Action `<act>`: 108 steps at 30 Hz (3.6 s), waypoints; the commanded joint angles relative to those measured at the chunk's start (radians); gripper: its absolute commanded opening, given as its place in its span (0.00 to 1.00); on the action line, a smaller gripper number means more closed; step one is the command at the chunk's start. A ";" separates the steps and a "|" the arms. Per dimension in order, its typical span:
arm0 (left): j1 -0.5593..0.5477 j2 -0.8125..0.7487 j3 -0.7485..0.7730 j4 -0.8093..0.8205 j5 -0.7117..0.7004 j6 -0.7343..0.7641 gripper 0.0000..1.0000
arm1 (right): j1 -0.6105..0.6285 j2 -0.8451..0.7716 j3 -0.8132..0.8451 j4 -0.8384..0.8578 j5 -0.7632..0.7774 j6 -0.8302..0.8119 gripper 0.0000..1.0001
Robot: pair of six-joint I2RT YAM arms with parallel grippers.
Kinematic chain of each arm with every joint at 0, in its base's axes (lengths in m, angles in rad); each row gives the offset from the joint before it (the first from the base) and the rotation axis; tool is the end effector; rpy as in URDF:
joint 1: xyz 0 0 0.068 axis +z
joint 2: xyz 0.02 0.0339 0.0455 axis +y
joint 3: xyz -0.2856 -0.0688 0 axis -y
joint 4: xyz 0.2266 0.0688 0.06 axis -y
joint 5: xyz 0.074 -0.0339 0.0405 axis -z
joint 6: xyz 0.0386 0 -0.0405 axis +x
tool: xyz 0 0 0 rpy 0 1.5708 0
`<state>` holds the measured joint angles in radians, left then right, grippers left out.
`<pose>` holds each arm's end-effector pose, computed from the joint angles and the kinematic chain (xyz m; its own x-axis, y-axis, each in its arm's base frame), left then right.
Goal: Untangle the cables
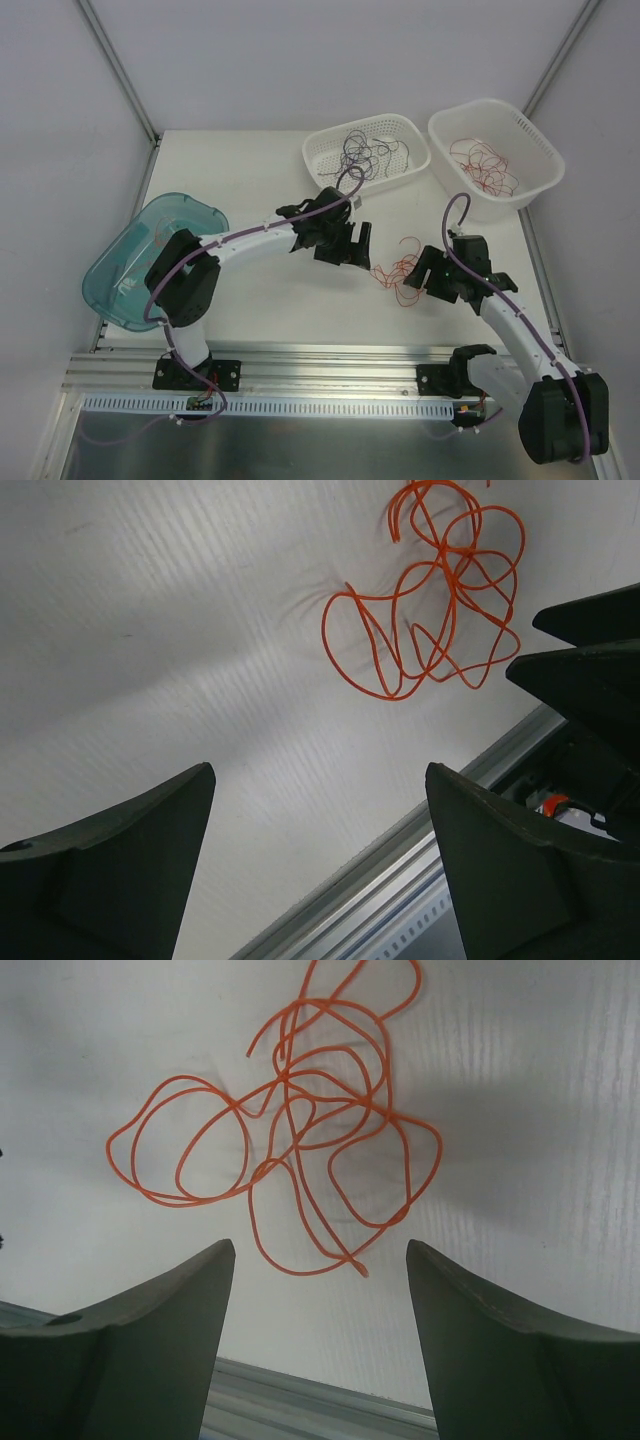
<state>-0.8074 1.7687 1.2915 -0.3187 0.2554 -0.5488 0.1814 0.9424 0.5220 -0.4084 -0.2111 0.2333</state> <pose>0.2577 -0.2834 0.2632 -0.8499 0.1581 -0.5027 0.4430 0.7311 -0.5190 0.1549 0.0366 0.2245 -0.7784 0.0871 -0.6217 -0.1395 0.9416 0.3065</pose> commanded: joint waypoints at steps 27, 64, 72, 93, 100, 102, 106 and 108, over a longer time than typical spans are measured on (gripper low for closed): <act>-0.096 0.232 0.193 0.026 -0.156 -0.185 0.00 | 0.056 0.016 -0.129 0.189 0.073 0.133 0.38; 0.746 -0.620 0.170 -0.316 -0.248 0.260 0.00 | -0.227 -0.067 0.383 -0.271 0.122 -0.160 0.01; 0.749 -0.606 0.322 -0.335 -0.136 0.227 0.00 | -0.206 -0.050 0.391 -0.259 0.043 -0.192 0.01; 0.749 -0.600 0.221 -0.298 0.384 0.214 0.00 | 0.079 0.157 0.348 -0.142 -0.071 -0.147 0.01; 0.740 -0.640 0.097 -0.273 0.334 0.227 0.00 | 0.151 0.179 0.358 -0.118 -0.068 -0.126 0.01; 0.740 -0.646 0.115 -0.270 0.331 0.230 0.00 | 0.165 0.185 0.366 -0.119 -0.067 -0.124 0.01; 0.740 -0.637 0.207 -0.244 0.383 0.227 0.00 | 0.185 0.190 0.372 -0.118 -0.057 -0.126 0.01; 0.740 -0.627 0.257 -0.226 0.392 0.222 0.00 | 0.193 0.188 0.374 -0.116 -0.056 -0.124 0.01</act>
<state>-0.0647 1.1702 1.4548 -0.6216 0.6018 -0.3313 0.3607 1.1336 0.8654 -0.5537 -0.2665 0.0967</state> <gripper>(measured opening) 0.009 0.019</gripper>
